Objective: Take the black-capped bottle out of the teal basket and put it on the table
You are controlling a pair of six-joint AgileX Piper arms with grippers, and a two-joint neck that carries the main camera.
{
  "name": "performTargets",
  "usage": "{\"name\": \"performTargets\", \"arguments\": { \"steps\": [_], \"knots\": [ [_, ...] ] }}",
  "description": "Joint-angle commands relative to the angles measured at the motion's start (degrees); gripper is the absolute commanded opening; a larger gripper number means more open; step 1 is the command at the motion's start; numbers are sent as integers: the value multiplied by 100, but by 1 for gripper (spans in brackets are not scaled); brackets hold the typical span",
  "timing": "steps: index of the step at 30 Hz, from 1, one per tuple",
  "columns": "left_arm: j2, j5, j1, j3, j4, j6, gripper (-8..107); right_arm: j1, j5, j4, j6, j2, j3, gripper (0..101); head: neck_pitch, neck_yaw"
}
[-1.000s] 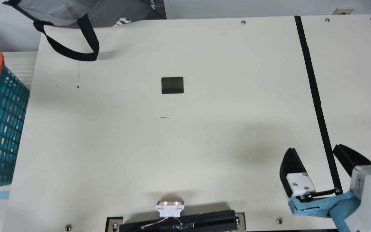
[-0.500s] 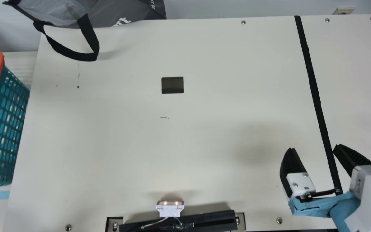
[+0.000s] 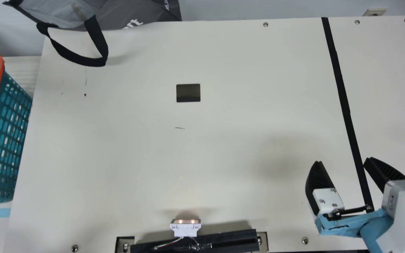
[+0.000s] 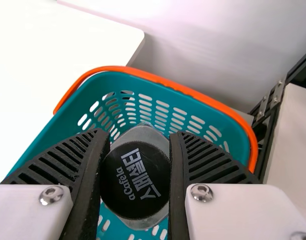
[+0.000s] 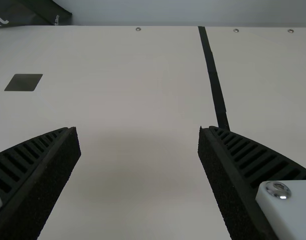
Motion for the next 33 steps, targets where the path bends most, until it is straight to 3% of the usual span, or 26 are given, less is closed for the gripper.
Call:
{"name": "performTargets", "arguments": {
  "steps": [1,33],
  "knots": [
    [-34,35,-37,-37,-7,0,0,0,0,0,0,0,0,91,-21,47],
    [-329,815,-747,-792,188,-218,0,0,0,5,0,0,0,91,-21,47]
  ]
}}
